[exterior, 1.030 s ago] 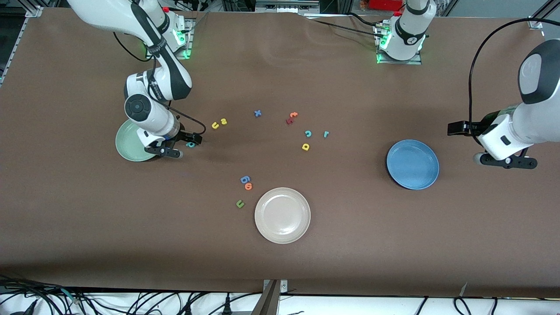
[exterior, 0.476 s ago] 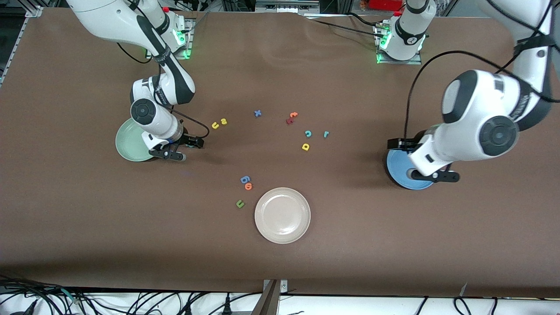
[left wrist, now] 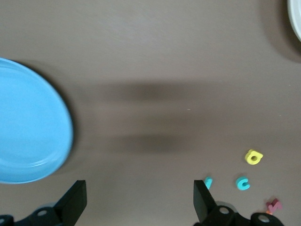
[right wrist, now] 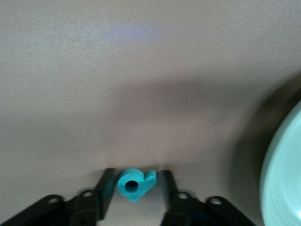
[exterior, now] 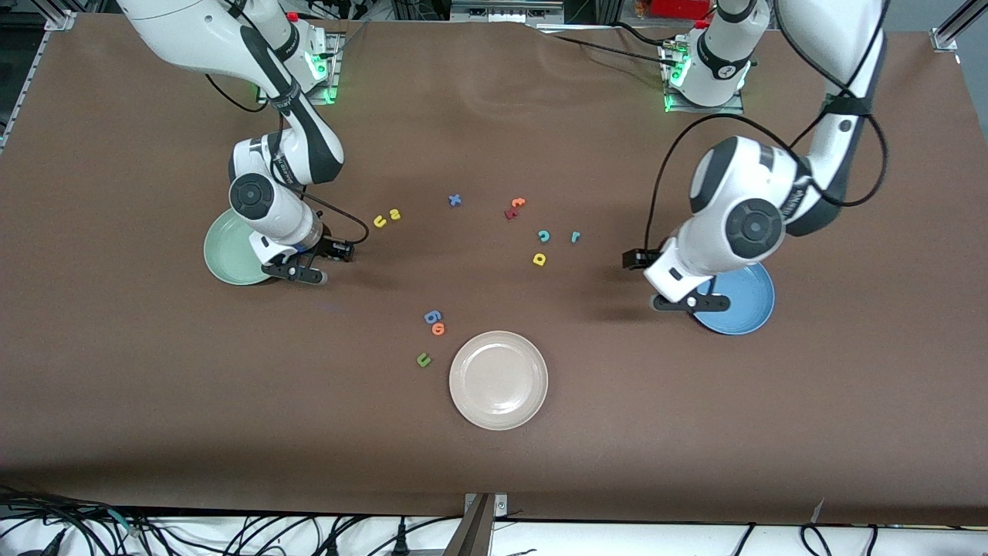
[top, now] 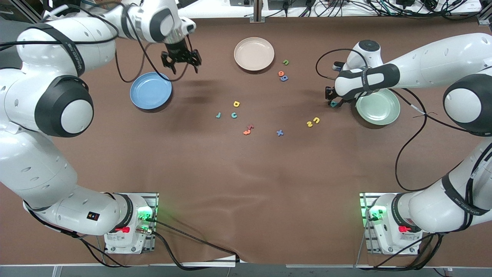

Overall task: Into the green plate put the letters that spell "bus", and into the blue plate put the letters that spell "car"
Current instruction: 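Grasp the teal d with the right gripper while the left gripper reaches letters, then drop the d onto the green plate while the left gripper grasps j, then lift the teal j with the left gripper while the right gripper reaches letters, then place the j on the blue plate while the right gripper grasps yellow u, then drop the u on the green plate while the left gripper grasps yellow o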

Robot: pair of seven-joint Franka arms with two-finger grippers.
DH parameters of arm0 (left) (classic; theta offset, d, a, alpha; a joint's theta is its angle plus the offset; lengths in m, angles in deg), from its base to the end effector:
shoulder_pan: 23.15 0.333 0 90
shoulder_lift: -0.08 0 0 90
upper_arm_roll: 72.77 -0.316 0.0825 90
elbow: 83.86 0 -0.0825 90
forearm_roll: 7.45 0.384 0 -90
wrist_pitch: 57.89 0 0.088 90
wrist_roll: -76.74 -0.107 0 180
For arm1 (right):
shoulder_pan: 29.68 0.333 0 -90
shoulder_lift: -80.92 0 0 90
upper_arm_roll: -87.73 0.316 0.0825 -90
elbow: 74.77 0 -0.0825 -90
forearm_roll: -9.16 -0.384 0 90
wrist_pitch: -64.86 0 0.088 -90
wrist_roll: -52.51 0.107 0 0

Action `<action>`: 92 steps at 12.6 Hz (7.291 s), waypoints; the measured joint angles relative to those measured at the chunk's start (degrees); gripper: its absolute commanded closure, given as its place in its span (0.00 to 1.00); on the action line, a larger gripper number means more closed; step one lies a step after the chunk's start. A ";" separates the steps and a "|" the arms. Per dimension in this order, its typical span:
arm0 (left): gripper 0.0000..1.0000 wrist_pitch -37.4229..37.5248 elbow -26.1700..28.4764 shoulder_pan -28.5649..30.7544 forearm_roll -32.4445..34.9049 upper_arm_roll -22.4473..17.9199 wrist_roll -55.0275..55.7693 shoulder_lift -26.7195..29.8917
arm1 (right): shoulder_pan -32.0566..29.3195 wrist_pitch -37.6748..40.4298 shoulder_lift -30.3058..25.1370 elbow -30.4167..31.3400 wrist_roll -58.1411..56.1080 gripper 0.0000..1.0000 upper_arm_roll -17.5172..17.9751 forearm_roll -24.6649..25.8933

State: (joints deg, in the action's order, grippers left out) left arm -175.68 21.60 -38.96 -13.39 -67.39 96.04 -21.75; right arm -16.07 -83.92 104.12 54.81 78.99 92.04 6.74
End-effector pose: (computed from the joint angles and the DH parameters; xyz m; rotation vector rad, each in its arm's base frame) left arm 0.5763 -0.2258 0.3100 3.0682 0.0411 -0.3034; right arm 0.5039 0.1636 0.1749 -3.1041 0.2979 0.1296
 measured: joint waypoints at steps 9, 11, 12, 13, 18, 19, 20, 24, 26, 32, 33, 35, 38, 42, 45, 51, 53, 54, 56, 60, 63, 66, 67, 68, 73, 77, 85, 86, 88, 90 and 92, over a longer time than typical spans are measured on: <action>0.00 -26.15 19.07 -5.86 2.66 6.79 17.27 1.51 | 0.01 3.49 -1.15 -1.22 0.04 0.88 0.04 0.00; 0.01 -26.45 19.25 -6.14 7.92 6.78 18.73 0.85 | -0.04 12.25 -4.16 -4.49 0.03 0.88 -0.42 0.00; 0.02 -26.90 19.27 -6.18 10.19 6.81 18.74 0.55 | -0.06 16.72 -6.06 -6.16 -0.03 0.88 -1.44 0.01; 0.03 -27.38 19.32 -6.42 12.06 6.85 18.73 0.18 | -0.11 20.23 -7.84 -7.37 -0.84 0.88 -3.08 0.04; 0.10 -32.00 19.59 -11.02 15.64 7.06 18.63 -3.98 | -0.74 24.78 -9.78 -7.19 -16.29 0.88 -16.04 0.07; 0.10 -32.29 19.59 -11.42 16.83 7.06 18.56 -4.74 | -0.90 24.79 -9.13 -6.51 -19.13 0.88 -18.09 0.07; 0.10 -32.39 19.59 -11.46 17.36 7.06 17.87 -5.21 | -1.11 24.70 -8.08 -5.87 -21.15 0.88 -19.40 0.07; 0.26 -32.39 19.59 -10.69 17.36 6.63 14.53 -5.37 | -1.32 22.25 -2.37 -5.22 -23.57 0.88 -19.63 0.07; 0.35 -32.39 19.59 -10.62 17.36 6.63 14.26 -5.37 | -1.75 21.16 0.03 -5.24 -25.57 0.87 -19.68 0.06; 0.55 -32.18 19.55 -10.61 17.36 6.77 14.03 -5.48 | -4.18 21.06 1.72 -5.28 -30.86 0.01 -19.79 0.06; 0.59 -32.15 19.55 -10.62 17.36 6.81 14.03 -5.45 | -4.20 21.06 1.70 -5.36 -30.87 0.01 -19.79 0.06; 0.66 -31.91 19.48 -10.62 17.36 6.97 14.03 -5.34 | -4.19 21.15 1.48 -5.94 -30.86 0.01 -19.74 0.03; 0.73 -31.61 19.42 -10.61 17.36 7.04 14.03 -5.29 | -3.90 23.65 -1.22 -6.90 -26.75 0.01 -18.39 -0.07; 0.83 -31.51 19.41 -10.60 17.36 7.10 14.03 -5.25 | -3.38 27.29 -7.41 -7.07 -8.90 0.01 -9.48 -0.10; 0.89 -31.40 19.40 -10.56 17.36 7.10 14.03 -5.21 | -3.09 27.66 -8.75 -6.84 4.31 0.01 -1.53 -0.11; 1.00 -28.96 18.84 -10.24 17.30 7.07 14.18 -5.16 | -2.80 22.83 -7.89 -4.55 24.74 0.01 8.13 -0.11; 1.00 -22.71 16.94 -8.67 16.77 7.00 14.20 -5.18 | -2.82 18.89 -7.22 -2.28 31.51 0.01 9.37 -0.11; 1.00 -19.40 15.28 -8.00 16.23 7.01 14.07 -5.18 | -2.81 17.75 -6.76 -1.57 33.88 0.01 10.06 -0.11; 1.00 -11.09 10.13 -6.61 12.96 7.06 10.47 -5.14 | -2.81 15.87 -5.61 -1.03 36.84 0.02 11.13 -0.11; 1.00 0.67 1.38 0.91 9.35 6.94 -3.51 -5.07 | -2.80 9.91 -3.45 1.06 40.07 0.05 12.74 -0.11; 1.00 1.38 0.68 7.70 9.35 6.76 -11.65 -5.10 | -2.83 6.44 -3.30 3.01 40.18 0.05 12.75 -0.11; 1.00 1.41 0.63 13.33 9.36 6.52 -18.32 -5.11 | -2.84 2.50 -3.30 4.97 40.39 0.05 12.76 -0.11; 1.00 1.41 0.60 14.59 9.58 6.24 -18.95 -5.11 | -2.84 1.32 -3.29 5.66 40.46 0.05 12.77 -0.11; 1.00 1.41 0.58 16.03 9.97 5.95 -19.27 -5.11 | -2.84 0.56 -3.28 6.21 40.52 0.07 12.78 -0.11; 1.00 3.04 0.58 19.90 10.86 5.29 -19.86 -5.15 | -2.83 -1.66 -2.15 6.85 40.69 0.14 13.68 -0.11; 0.00 3.15 0.58 20.48 12.93 4.44 -19.96 -5.20 | -2.83 -3.11 -1.60 6.81 40.76 0.56 13.90 -0.11; 0.00 1.85 0.59 17.72 10.49 6.58 -16.56 -5.79 | -2.84 -2.98 -1.93 6.80 40.71 0.95 13.96 -0.11; 0.00 -0.24 0.59 15.26 9.11 6.81 -15.01 -6.26 | -2.83 -2.96 -1.93 6.76 40.65 0.95 13.96 -0.11; 0.00 -3.66 0.59 9.34 5.31 6.94 -12.64 -7.48 | -2.84 -1.10 -2.06 5.79 40.36 0.95 13.94 -0.07; 0.00 -6.92 0.59 4.32 1.95 7.00 -9.75 -8.44 | -2.88 5.84 -3.29 2.61 38.56 0.95 13.35 -0.03; 0.00 -11.59 0.79 0.37 1.51 7.06 -5.81 -8.88 | -2.99 16.75 -5.37 -2.23 33.80 0.95 10.46 -0.02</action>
State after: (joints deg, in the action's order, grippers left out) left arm -187.27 22.39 -38.59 -11.88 -60.33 90.24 -30.62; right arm -19.06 -67.17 98.76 52.58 112.80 102.50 6.72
